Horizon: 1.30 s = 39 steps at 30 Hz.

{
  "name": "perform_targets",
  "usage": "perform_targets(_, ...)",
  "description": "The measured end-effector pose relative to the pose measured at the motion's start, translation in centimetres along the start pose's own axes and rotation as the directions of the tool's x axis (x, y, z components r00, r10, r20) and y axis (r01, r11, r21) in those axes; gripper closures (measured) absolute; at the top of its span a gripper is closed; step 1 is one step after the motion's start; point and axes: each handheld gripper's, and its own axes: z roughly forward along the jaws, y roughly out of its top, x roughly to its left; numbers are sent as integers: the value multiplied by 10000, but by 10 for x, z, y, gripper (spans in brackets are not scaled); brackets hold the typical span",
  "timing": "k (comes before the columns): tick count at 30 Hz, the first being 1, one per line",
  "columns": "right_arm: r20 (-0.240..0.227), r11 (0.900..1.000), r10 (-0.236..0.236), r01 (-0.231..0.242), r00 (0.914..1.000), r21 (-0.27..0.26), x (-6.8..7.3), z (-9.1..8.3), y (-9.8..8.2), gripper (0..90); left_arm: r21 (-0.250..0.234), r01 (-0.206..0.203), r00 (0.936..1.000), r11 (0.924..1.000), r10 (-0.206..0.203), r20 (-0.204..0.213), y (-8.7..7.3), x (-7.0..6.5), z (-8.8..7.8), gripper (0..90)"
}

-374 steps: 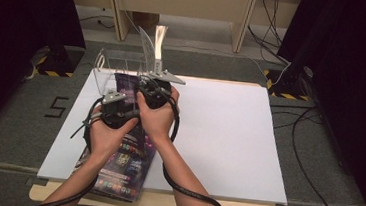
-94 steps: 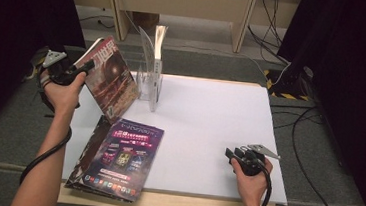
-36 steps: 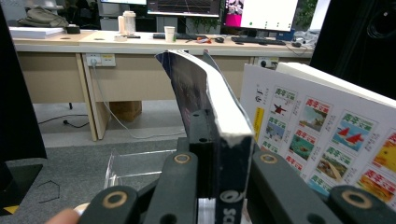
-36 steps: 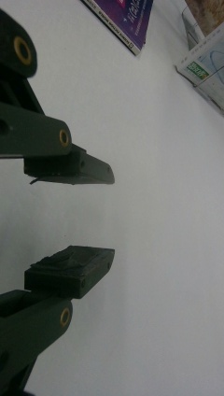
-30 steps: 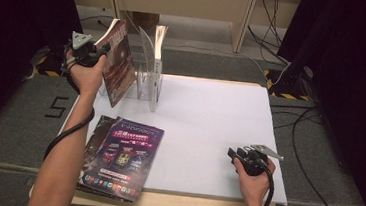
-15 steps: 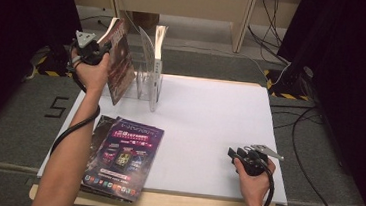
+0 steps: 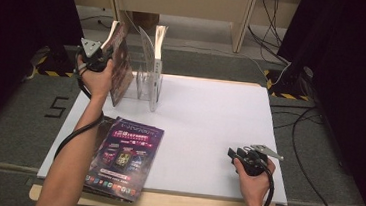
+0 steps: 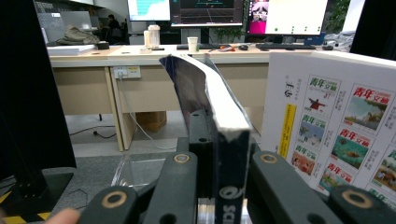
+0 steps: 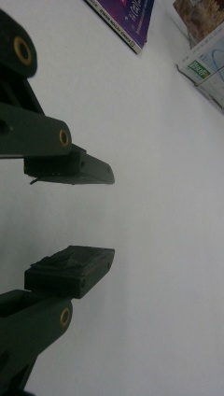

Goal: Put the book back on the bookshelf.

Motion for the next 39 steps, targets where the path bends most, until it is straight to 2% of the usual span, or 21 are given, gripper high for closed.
perform_targets(6,-48,10000,-70,70,10000,-13,1,1,0,576,-11,93,9999,10000,-93,92,-4,5,-7,835)
perform_targets(10,-61,10000,-55,55,10000,41,2,0,0,576,168,64,9999,9998,-66,140,-4,9,-11,819)
perform_targets(13,-63,10000,-39,39,10000,51,2,1,0,576,370,133,9992,9992,-147,373,-3,11,-13,796)
perform_targets(15,-78,10000,-63,63,9999,45,2,1,0,576,578,306,9979,9979,-338,558,-3,13,-13,774)
perform_targets(20,-88,10000,-72,72,9999,55,2,1,0,576,770,846,9933,9934,-902,722,-2,17,-13,716)
perform_targets(23,-74,9999,-6,7,10000,104,2,1,0,575,889,769,9924,9931,-848,897,1,17,-10,702)
perform_targets(25,-80,9999,-5,6,10000,108,2,2,0,576,945,947,9892,9910,-1044,1029,4,17,-9,702)
perform_targets(29,-82,9999,7,-6,10000,109,2,2,0,575,1073,895,9898,9902,-1004,1011,10,15,-5,705)
perform_targets(32,-91,9999,18,-17,10000,121,2,2,-1,575,1447,942,9877,9850,-1107,1104,11,14,-1,715)
perform_targets(35,-52,9999,-58,59,10000,110,1,2,0,575,1720,860,9886,9813,-1055,1075,11,11,2,740)
perform_targets(39,-78,9998,102,-101,9999,195,1,2,-1,575,2107,764,9906,9746,-982,951,14,8,2,798)
